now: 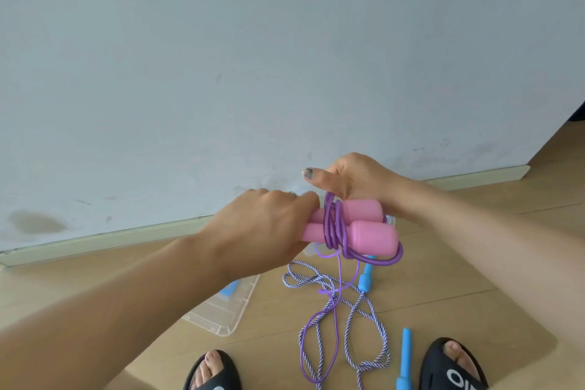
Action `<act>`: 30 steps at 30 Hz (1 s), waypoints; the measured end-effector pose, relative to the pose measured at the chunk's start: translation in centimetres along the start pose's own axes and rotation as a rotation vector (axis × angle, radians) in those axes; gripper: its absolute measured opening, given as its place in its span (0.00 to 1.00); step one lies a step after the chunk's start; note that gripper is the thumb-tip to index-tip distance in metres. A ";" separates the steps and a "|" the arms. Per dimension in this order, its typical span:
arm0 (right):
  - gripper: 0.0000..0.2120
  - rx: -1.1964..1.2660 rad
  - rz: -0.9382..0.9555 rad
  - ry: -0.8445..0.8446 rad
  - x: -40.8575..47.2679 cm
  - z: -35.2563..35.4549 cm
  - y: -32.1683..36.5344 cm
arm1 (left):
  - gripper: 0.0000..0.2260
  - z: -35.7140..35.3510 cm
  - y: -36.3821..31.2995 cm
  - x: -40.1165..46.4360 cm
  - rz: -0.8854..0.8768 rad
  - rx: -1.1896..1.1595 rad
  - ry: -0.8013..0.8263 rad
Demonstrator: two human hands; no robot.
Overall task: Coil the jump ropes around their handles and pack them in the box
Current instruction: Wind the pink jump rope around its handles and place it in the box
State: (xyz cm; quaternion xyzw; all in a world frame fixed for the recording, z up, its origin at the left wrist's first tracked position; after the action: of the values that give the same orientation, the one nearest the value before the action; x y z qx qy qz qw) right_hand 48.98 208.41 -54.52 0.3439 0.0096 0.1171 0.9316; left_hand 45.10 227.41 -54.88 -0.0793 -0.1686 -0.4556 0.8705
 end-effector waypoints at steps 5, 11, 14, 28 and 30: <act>0.17 0.332 -0.225 0.058 -1.2 -3.5 -2.1 | 0.08 1.3 0.9 0.0 0.232 -0.201 -0.091; 0.27 0.189 -0.225 0.017 -4.7 -4.1 0.6 | 0.12 -0.1 5.0 -0.2 0.503 -0.187 -0.054; 0.22 -0.044 -0.126 -0.004 -6.4 -4.6 2.2 | 0.12 -1.1 5.9 -0.2 0.552 -0.138 0.024; 0.24 -0.598 0.393 -0.239 -4.2 0.5 4.9 | 0.10 -4.0 0.2 0.0 0.184 0.338 0.494; 0.26 -0.645 0.430 -0.244 -2.8 0.6 3.9 | 0.08 -3.8 -1.3 0.2 0.118 0.294 0.464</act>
State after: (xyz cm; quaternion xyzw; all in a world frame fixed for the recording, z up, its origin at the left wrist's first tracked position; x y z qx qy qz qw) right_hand 45.53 210.29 -51.73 0.0395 -0.2106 0.2645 0.9403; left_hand 44.99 225.37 -58.37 0.1445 -0.0242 -0.3807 0.9130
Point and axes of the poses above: each hand's wrist, its own x-axis towards the middle knuckle, its own z-axis out of the back of the hand, y = z × x, the point moved 1 cm from there along x, towards the middle knuckle, and after that the axes turned 6 degrees about -y, right-handed, at the moved point
